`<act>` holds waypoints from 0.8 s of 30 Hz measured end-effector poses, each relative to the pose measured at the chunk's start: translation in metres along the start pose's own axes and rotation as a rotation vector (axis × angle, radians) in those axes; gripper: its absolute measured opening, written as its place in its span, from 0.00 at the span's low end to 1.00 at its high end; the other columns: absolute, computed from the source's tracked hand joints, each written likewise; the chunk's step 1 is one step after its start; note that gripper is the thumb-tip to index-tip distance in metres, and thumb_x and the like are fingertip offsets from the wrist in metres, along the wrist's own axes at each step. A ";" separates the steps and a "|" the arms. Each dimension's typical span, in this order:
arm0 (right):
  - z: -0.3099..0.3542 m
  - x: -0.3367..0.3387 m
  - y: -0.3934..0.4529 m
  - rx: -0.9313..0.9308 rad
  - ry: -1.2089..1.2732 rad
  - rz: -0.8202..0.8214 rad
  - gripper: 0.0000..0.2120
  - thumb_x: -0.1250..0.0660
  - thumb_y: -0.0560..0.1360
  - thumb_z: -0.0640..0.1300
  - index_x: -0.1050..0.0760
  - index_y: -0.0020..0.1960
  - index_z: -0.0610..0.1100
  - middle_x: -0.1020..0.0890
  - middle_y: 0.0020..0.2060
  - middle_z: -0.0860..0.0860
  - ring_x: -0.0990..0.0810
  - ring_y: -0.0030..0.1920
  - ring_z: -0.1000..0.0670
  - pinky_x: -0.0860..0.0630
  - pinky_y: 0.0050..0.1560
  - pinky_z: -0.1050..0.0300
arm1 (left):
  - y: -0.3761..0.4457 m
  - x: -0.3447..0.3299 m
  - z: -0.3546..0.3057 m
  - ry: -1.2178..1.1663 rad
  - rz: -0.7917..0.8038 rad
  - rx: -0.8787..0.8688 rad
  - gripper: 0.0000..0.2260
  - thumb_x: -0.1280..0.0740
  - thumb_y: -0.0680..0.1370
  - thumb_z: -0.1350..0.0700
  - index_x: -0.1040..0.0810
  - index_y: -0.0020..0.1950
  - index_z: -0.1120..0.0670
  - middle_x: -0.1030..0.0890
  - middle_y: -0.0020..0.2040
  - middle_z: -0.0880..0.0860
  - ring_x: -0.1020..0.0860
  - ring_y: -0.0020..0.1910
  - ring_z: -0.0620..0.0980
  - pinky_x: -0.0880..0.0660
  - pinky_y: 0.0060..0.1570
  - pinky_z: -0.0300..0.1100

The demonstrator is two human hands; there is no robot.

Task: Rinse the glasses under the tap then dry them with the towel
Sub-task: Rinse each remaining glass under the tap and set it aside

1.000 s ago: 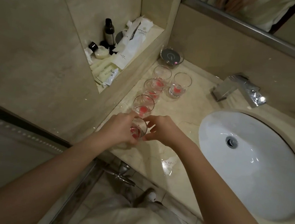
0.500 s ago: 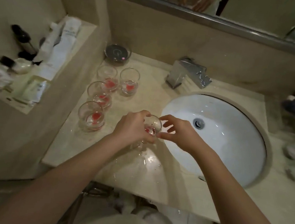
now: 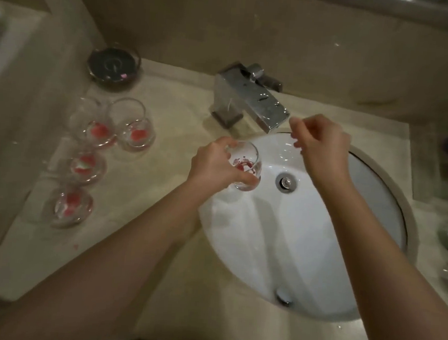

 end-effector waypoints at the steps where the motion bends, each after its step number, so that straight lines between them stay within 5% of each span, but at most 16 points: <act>1: -0.001 0.001 0.013 -0.015 0.027 -0.016 0.15 0.36 0.75 0.57 0.22 0.44 0.46 0.16 0.40 0.47 0.18 0.44 0.43 0.22 0.50 0.41 | 0.005 -0.003 -0.002 -0.002 -0.001 0.000 0.45 0.19 0.49 0.44 0.24 0.65 0.48 0.22 0.50 0.48 0.21 0.55 0.51 0.20 0.51 0.54; 6: 0.001 -0.012 0.069 -0.009 0.098 0.112 0.14 0.32 0.76 0.51 0.20 0.58 0.44 0.17 0.47 0.50 0.19 0.48 0.52 0.22 0.55 0.49 | 0.023 -0.017 -0.003 -0.066 -0.012 0.026 0.47 0.23 0.44 0.37 0.22 0.62 0.46 0.22 0.46 0.42 0.18 0.50 0.53 0.19 0.49 0.54; 10: 0.011 -0.029 0.091 0.005 0.223 0.255 0.15 0.28 0.74 0.44 0.21 0.60 0.42 0.18 0.46 0.51 0.21 0.42 0.58 0.25 0.44 0.64 | 0.030 -0.023 0.000 -0.221 0.051 0.092 0.38 0.15 0.56 0.57 0.23 0.64 0.50 0.22 0.51 0.48 0.20 0.43 0.45 0.17 0.43 0.53; 15: 0.010 -0.032 0.104 0.049 0.268 0.248 0.13 0.28 0.73 0.39 0.20 0.58 0.39 0.19 0.41 0.52 0.24 0.32 0.69 0.31 0.37 0.75 | 0.034 -0.031 0.001 -0.397 0.083 0.126 0.30 0.17 0.59 0.63 0.26 0.52 0.42 0.21 0.53 0.49 0.21 0.47 0.41 0.17 0.44 0.51; 20: 0.009 -0.031 0.112 0.055 0.283 0.261 0.13 0.29 0.74 0.39 0.20 0.58 0.40 0.19 0.39 0.50 0.25 0.30 0.69 0.31 0.35 0.75 | 0.036 -0.034 0.002 -0.488 0.091 0.111 0.30 0.17 0.60 0.64 0.25 0.51 0.41 0.20 0.56 0.51 0.20 0.52 0.43 0.17 0.42 0.46; 24: 0.009 -0.029 0.117 0.057 0.280 0.309 0.09 0.29 0.74 0.40 0.18 0.53 0.43 0.19 0.38 0.49 0.25 0.36 0.58 0.29 0.36 0.68 | 0.036 -0.036 0.000 -0.514 0.093 0.112 0.29 0.18 0.61 0.66 0.25 0.50 0.41 0.21 0.56 0.52 0.21 0.53 0.43 0.18 0.41 0.45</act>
Point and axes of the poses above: each hand's wrist, its own y-axis towards the middle knuckle, its own x-axis out of the back of the hand, z = x × y, the point moved 2 cm from there along y, towards the middle knuckle
